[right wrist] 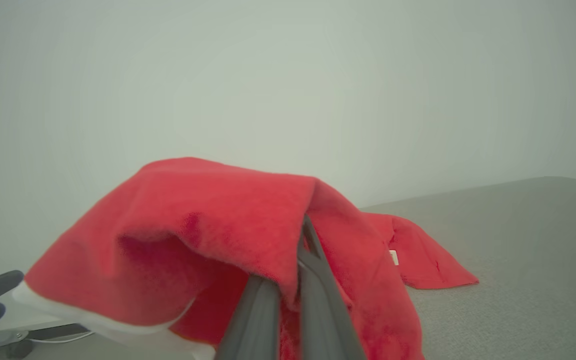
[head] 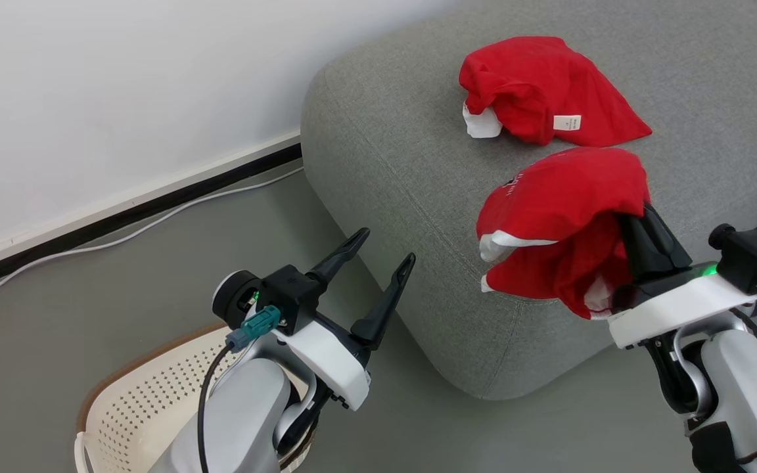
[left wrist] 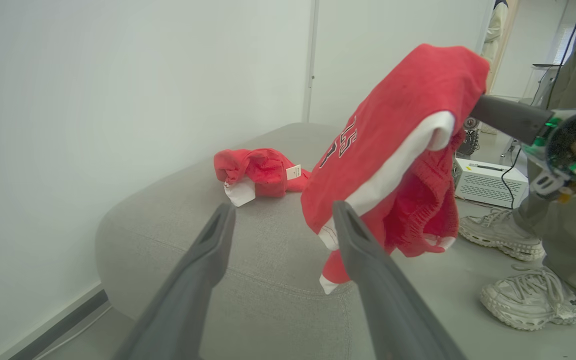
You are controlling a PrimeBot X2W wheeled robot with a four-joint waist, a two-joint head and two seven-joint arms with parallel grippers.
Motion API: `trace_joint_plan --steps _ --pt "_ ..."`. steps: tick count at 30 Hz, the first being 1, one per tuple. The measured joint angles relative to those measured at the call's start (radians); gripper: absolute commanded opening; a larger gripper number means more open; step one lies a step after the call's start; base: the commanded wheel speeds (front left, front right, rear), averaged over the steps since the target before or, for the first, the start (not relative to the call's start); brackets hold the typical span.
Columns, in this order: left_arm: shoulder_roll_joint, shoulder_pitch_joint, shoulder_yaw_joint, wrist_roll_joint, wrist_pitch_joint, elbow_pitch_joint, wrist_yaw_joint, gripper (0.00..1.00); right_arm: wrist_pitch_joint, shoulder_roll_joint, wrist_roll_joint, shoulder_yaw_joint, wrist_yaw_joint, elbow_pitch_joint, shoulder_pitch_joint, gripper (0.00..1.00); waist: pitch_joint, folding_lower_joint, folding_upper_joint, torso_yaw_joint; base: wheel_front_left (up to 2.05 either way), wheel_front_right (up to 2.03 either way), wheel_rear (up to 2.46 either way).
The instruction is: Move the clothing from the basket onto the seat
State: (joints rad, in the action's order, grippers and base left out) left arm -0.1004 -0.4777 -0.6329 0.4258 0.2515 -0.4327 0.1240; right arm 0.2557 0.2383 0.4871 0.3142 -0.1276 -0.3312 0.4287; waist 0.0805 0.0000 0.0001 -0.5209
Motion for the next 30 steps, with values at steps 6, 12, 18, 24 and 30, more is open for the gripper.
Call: trace_joint_plan --steps 6,12,18,24,30 --pt "0.007 0.0 -0.017 0.005 0.0 0.0 0.006 1.0 0.0 -0.013 -0.036 -0.12 0.0 0.058 -0.039 0.0 0.025 0.0 0.0 -0.01 0.0 0.0 0.0" --pt "0.001 -0.001 -0.037 0.007 0.0 -0.003 0.006 1.0 0.0 -0.025 -0.116 -0.277 0.0 0.091 -0.041 0.0 0.062 0.0 0.0 -0.015 0.0 0.0 0.0" --pt "-0.015 -0.004 -0.07 0.011 0.0 -0.012 0.006 1.0 0.0 -0.026 -0.149 -0.37 0.0 0.053 0.03 0.0 0.107 0.0 0.0 -0.015 0.0 0.0 0.0" --pt "-0.036 -0.084 -0.128 0.011 0.0 -0.007 0.006 1.0 0.0 0.0 -0.195 -0.494 0.0 -0.005 0.165 0.0 0.205 0.0 0.0 0.011 0.0 0.0 0.0" --pt "-0.051 -0.14 -0.162 0.011 0.0 0.003 0.006 1.0 0.0 0.034 -0.243 -0.593 0.0 -0.078 0.274 0.0 0.298 0.0 0.0 0.04 0.0 0.0 0.0"
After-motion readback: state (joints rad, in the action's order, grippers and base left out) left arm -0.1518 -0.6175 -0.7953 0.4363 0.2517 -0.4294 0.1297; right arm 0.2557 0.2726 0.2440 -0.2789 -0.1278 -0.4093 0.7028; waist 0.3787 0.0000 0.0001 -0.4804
